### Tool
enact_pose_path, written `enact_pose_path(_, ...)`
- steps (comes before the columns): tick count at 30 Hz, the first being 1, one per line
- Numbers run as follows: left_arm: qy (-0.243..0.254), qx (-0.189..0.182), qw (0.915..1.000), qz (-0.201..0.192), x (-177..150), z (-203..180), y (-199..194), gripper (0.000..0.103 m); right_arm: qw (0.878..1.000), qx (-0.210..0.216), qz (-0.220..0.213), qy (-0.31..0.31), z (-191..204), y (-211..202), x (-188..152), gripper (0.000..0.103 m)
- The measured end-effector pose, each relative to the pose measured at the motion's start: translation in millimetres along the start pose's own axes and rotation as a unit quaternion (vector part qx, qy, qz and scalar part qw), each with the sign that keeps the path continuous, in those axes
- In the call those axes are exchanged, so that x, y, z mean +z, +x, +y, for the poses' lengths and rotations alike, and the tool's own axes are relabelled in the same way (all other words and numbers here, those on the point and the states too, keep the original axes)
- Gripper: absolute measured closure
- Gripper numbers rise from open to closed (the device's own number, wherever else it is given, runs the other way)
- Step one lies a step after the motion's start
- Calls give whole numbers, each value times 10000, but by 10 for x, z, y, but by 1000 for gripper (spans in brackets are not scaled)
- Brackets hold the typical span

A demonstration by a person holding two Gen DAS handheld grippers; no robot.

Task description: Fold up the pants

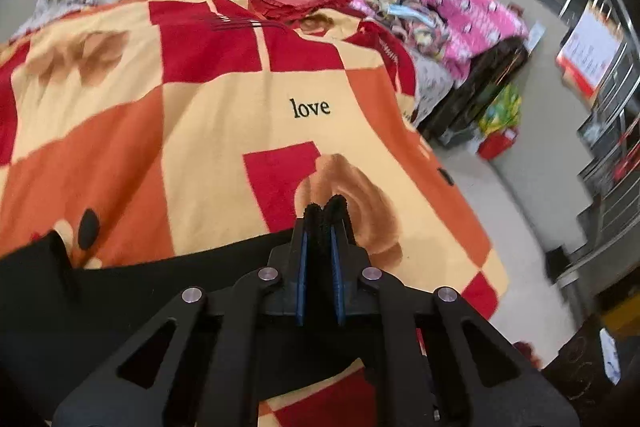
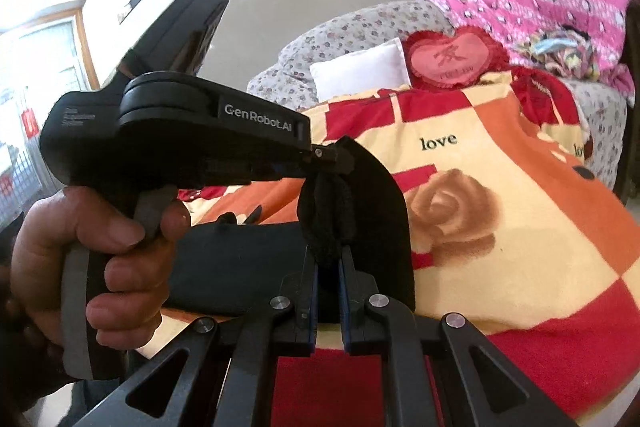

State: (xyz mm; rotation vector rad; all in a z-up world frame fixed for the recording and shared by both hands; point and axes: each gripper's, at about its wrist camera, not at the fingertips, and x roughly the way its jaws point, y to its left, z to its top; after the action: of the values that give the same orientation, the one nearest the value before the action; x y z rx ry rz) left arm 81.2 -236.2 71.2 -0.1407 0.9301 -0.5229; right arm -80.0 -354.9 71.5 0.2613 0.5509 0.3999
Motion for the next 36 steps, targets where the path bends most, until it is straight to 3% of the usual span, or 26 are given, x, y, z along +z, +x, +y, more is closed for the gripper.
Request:
enact_pose_path(7,-261,-469,9981,-303,-156,463,-312,94,9958,-492,-355,-680,518,-5,-98,95)
enact_pose_path(12,-84,-655,9968,-456,-177,794,-555,94,9877,-723,-452,-1313,1014,143,-211,95)
enact_pose_path(17,-48,-585,9968,-542,-209,1223,-749,94,9815,-922,-318,-1649,1540,458,-272,95)
enact_pose_path(23,-422,-525,9958,-624,-331,1737,-885,94,9766,-917,-137,-1941,1987,766,-396,95)
enact_pose_path(36,-859,-388,9938,-581,-557,2195,-822,94,9700,-832,270,-2268,2266,1089,-574,95)
